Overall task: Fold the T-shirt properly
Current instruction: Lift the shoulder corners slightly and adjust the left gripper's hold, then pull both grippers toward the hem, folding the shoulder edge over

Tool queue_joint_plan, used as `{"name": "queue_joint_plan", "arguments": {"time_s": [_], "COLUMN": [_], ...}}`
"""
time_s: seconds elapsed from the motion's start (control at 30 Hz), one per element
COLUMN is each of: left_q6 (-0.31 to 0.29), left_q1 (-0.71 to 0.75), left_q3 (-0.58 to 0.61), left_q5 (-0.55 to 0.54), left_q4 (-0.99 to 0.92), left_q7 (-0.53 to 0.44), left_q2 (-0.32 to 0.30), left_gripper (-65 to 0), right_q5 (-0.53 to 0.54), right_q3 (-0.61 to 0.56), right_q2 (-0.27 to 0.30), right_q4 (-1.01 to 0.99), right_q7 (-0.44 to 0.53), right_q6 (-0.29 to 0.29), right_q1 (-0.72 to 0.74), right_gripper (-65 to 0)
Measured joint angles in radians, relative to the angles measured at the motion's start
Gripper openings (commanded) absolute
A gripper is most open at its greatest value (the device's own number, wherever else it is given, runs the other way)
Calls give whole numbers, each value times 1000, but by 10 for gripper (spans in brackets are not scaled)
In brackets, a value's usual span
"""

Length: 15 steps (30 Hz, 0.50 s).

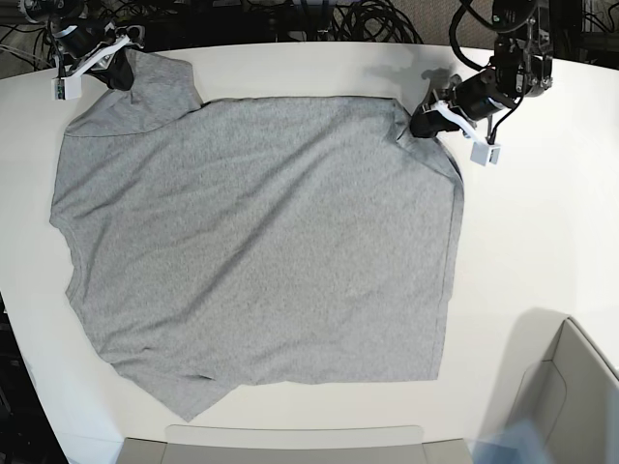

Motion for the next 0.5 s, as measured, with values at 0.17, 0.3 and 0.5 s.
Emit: {"name": "queue_joint_plan", "arguments": {"time_s": [0.17,0.3,0.5], "left_q6": [0,-3,0], "left_q1": [4,72,151], "left_q3": [-8,-133,-293], "left_q5": [2,-10,6], "left_q4": [11,114,147], "left_q7": [2,-6,38], "left_q2": [0,2,-11], "left_gripper": [-650,-650,-650], "right_q5": [0,-4,-3], "right_q3": [0,4,89], "right_q2": [0,1,1], "right_q4": [3,40,57], "right_q7": [0,0,3], "right_q6": [0,0,0], "right_q1": [0,-5,-6], "right_gripper": [-650,-650,-650]}}
